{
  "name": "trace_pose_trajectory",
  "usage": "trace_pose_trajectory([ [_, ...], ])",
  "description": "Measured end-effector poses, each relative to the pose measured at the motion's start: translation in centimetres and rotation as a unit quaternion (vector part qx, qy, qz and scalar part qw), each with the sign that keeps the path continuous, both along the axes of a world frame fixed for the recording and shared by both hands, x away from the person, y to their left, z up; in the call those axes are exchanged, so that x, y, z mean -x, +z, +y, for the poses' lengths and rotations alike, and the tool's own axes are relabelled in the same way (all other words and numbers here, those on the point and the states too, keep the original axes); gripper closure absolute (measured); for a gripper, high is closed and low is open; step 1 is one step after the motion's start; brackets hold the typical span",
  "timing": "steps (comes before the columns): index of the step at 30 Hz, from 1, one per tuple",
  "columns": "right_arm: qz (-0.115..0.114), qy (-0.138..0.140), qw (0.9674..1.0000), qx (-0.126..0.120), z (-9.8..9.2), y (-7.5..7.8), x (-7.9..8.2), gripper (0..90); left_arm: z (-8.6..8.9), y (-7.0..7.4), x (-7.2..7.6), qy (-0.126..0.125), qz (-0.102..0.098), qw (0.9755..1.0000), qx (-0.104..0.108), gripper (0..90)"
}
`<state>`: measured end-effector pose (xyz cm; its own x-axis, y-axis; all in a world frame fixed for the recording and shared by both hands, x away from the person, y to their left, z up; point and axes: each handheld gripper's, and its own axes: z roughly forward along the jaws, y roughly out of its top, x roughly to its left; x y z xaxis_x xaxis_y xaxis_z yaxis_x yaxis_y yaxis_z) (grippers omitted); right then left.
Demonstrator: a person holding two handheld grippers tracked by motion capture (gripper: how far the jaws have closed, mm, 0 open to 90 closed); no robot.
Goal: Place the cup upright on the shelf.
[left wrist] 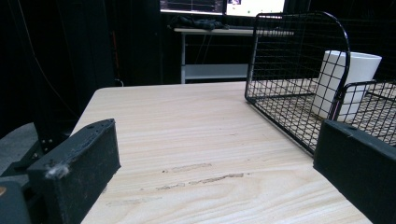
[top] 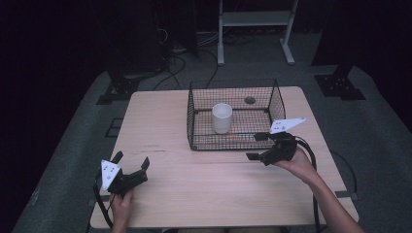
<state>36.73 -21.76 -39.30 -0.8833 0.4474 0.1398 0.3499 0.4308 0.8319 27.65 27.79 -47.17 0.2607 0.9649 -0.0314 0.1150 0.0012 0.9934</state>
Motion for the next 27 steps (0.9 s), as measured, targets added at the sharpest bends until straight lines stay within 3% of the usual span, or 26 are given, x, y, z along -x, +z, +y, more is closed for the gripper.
trace_pose_trajectory([
  [27,0.014,-0.002,0.9996,-0.024,-2.1,-2.0,3.1,12.8,-0.1,0.0,0.0,0.001,0.0,1.0,0.0,0.0],
])
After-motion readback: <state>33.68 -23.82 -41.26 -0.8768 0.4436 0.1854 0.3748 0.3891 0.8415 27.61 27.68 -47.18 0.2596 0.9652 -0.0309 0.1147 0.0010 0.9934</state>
